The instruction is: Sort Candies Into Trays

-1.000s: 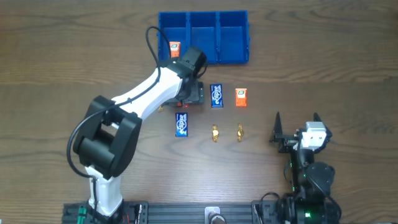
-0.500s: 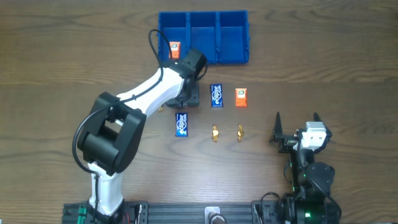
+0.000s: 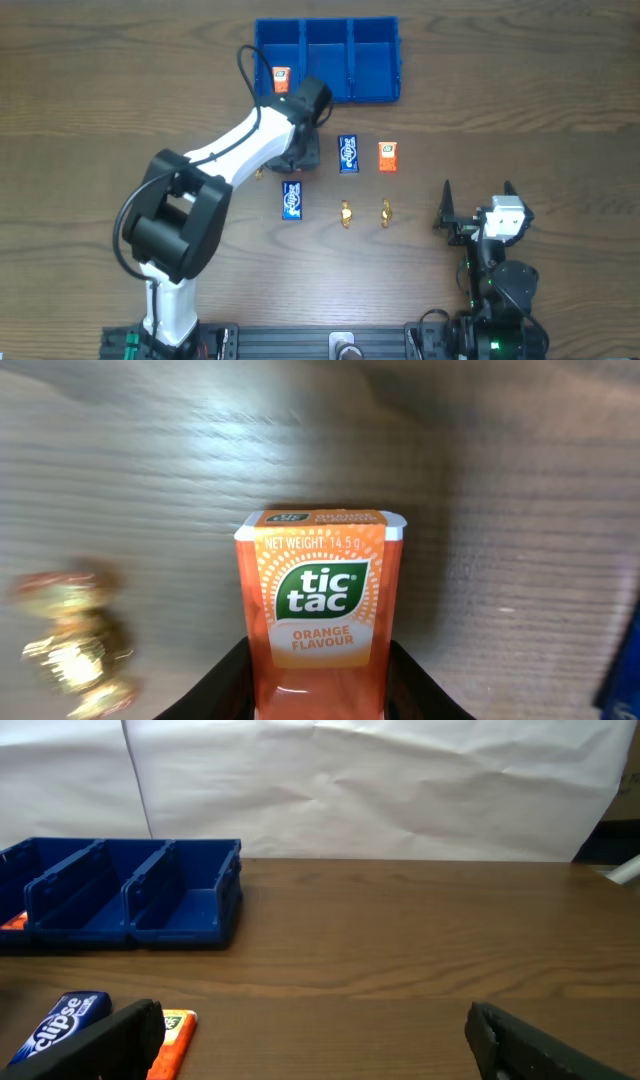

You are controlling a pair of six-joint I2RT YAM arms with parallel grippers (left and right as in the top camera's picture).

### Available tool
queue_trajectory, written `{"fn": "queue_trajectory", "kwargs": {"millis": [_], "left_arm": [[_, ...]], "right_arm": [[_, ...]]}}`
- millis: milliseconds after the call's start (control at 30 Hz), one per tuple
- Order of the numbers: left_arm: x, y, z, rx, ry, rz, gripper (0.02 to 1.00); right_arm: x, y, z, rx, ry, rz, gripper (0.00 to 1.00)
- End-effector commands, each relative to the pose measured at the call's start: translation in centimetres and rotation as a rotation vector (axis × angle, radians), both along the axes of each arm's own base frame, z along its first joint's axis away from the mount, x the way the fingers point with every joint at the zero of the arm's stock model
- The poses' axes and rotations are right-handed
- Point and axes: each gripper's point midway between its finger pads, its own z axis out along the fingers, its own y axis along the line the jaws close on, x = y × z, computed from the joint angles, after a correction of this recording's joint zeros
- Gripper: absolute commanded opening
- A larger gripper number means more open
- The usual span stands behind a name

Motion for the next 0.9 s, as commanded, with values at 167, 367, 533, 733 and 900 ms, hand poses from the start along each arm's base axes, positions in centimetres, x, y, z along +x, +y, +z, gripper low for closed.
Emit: {"fn": "queue_trajectory", "kwargs": {"millis": [167,367,533,733,900], "left_arm": [[10.1,2.5,19.1,-0.06,-0.388,0.052,0.312],[12.7,4.0,19.2,-0.079,-0.354,0.052,0.323],[14.6,3.5,15.3,-0.056,-0.294,0.006,0.316],[16.0,2.4,11.5,-0.054,-0.244,-0.04,0.323],[16.2,2.5,9.6,-0.05,-0.211,-0.034,0.329]], "right_arm": [[0.0,-0.1,-0.1,-0.012,0.001,-0.002,0.998],[0.0,-0.1,-0.1,-0.012,0.001,-0.002,0.998],[0.0,-0.1,-0.1,-0.012,0.001,-0.002,0.998],[0.0,-0.1,-0.1,-0.012,0.001,-0.002,0.998],[0.0,-0.1,-0.1,-0.012,0.001,-0.002,0.998]]}}
